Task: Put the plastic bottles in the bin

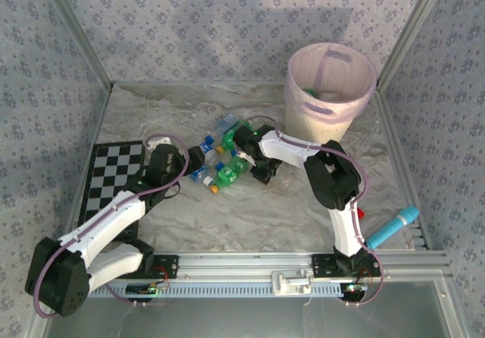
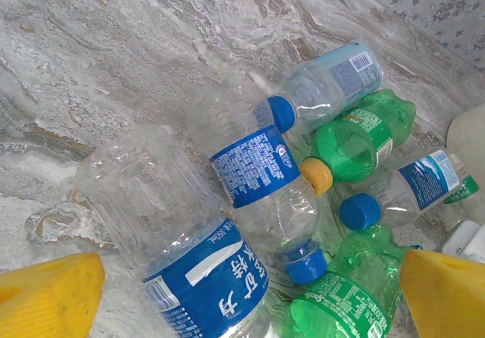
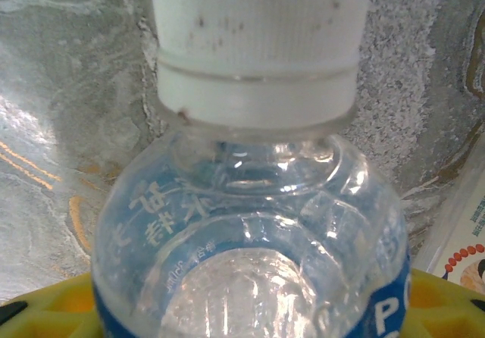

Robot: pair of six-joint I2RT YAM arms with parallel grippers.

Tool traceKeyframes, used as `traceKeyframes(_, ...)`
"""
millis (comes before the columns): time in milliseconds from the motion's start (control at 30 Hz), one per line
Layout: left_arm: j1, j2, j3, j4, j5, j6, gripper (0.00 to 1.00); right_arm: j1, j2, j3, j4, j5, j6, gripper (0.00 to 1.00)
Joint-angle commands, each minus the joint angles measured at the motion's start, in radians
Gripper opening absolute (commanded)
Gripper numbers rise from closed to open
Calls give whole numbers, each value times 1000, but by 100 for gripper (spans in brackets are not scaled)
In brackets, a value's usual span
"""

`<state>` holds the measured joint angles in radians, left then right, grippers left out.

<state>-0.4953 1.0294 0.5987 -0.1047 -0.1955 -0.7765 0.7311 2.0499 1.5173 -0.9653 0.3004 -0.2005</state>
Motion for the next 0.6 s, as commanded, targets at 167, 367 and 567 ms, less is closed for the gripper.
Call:
traceKeyframes(167,9,7,6,7,-14,-4,100,-1,-10,1,-15,-34,-8,43)
traceKeyframes(367,8,8,1,7,-19,-6,100,-7,-166,-3,64,-154,-1,41)
traceKeyframes(567,8,18,0,22,-22,-8,100,-37,-348,9,187,-235,1,40)
